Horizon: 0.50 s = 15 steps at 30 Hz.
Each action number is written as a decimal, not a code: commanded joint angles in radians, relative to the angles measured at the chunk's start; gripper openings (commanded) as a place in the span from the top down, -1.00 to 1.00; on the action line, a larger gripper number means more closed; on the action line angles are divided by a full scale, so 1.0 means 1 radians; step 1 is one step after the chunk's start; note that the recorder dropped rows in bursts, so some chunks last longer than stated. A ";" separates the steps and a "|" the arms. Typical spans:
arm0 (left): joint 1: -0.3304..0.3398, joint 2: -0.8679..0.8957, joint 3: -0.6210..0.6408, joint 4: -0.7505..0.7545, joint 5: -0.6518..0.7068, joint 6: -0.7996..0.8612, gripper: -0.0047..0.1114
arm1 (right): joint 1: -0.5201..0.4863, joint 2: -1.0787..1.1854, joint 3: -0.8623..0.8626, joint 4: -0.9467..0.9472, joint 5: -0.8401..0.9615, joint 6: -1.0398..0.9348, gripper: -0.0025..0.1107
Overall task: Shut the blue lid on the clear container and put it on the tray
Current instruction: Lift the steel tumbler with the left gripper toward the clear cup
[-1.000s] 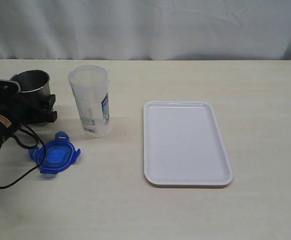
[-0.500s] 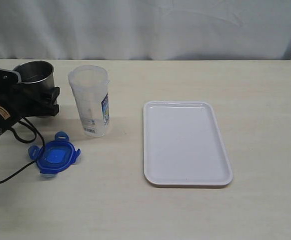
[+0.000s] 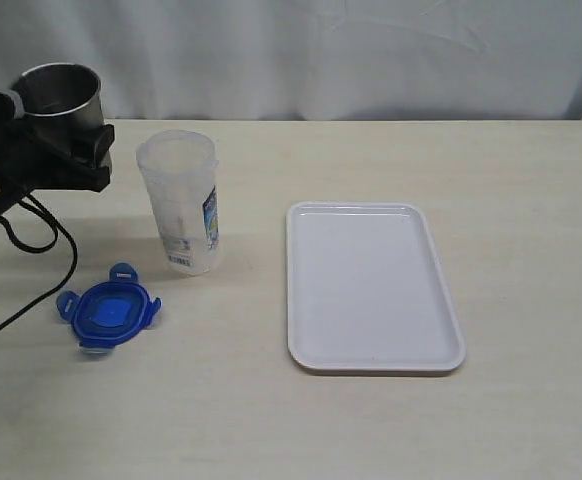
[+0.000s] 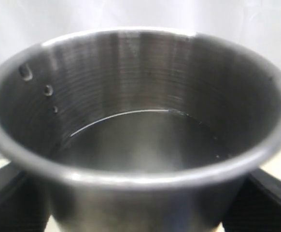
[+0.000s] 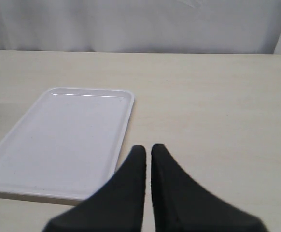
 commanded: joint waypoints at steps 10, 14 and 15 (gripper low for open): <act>-0.001 -0.075 -0.019 0.043 -0.071 -0.047 0.92 | -0.007 -0.004 0.003 -0.007 -0.003 0.004 0.88; -0.002 -0.075 -0.081 0.148 0.022 -0.139 0.92 | -0.007 -0.004 0.003 -0.007 -0.003 0.004 0.88; -0.002 -0.075 -0.096 0.169 0.048 -0.147 0.92 | -0.007 -0.004 0.003 -0.007 -0.003 0.004 0.88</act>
